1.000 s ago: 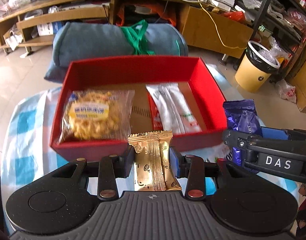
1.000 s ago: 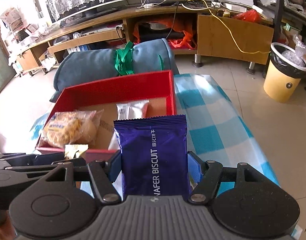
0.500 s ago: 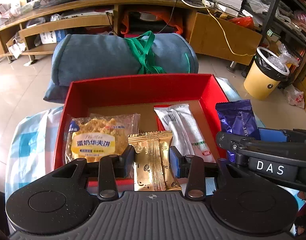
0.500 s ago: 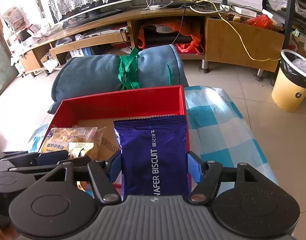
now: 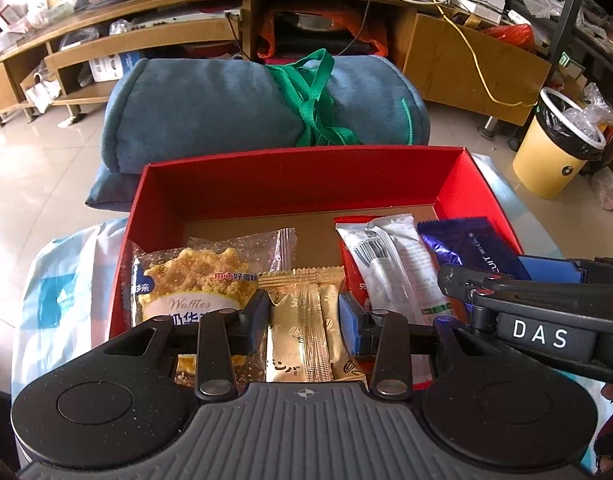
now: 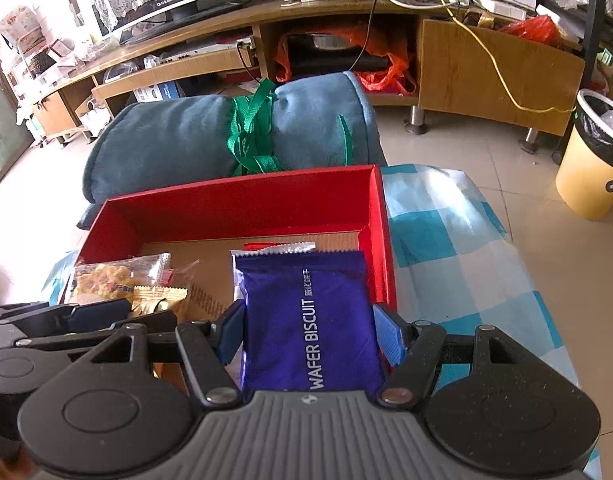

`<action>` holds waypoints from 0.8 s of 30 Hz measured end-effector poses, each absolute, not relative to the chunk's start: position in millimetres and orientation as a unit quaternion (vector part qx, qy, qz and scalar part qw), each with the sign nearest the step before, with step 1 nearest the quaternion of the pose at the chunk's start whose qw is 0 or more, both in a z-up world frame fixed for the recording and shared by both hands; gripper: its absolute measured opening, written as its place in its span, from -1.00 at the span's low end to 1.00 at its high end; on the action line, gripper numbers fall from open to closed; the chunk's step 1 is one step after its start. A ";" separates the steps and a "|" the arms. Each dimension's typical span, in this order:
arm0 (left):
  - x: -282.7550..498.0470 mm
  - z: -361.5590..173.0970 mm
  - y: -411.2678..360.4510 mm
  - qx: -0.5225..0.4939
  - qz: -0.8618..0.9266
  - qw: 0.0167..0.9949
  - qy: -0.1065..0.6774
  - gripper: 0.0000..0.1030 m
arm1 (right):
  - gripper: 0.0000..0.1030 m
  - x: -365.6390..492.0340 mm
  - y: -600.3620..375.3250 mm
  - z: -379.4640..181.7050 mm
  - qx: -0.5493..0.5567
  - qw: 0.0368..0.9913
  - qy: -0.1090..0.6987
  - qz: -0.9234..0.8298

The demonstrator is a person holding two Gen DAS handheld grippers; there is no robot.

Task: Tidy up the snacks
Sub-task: 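Lower the gold cake and purple packet into the red box with both tools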

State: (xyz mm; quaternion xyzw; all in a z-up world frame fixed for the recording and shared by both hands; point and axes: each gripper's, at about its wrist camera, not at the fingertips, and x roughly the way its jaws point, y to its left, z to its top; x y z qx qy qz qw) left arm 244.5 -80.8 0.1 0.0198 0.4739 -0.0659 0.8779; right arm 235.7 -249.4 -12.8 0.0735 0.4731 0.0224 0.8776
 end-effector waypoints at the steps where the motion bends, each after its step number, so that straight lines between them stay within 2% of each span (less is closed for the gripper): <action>1: 245.6 -0.9 -81.2 0.022 -0.065 0.878 0.474 -0.10 | 0.19 236.8 -249.9 -14.5 0.075 0.877 0.474 0.023; 24: 251.7 -7.7 -78.8 0.025 -0.061 0.876 0.477 -0.09 | 0.20 241.5 -241.4 -23.3 0.044 0.880 0.471 0.026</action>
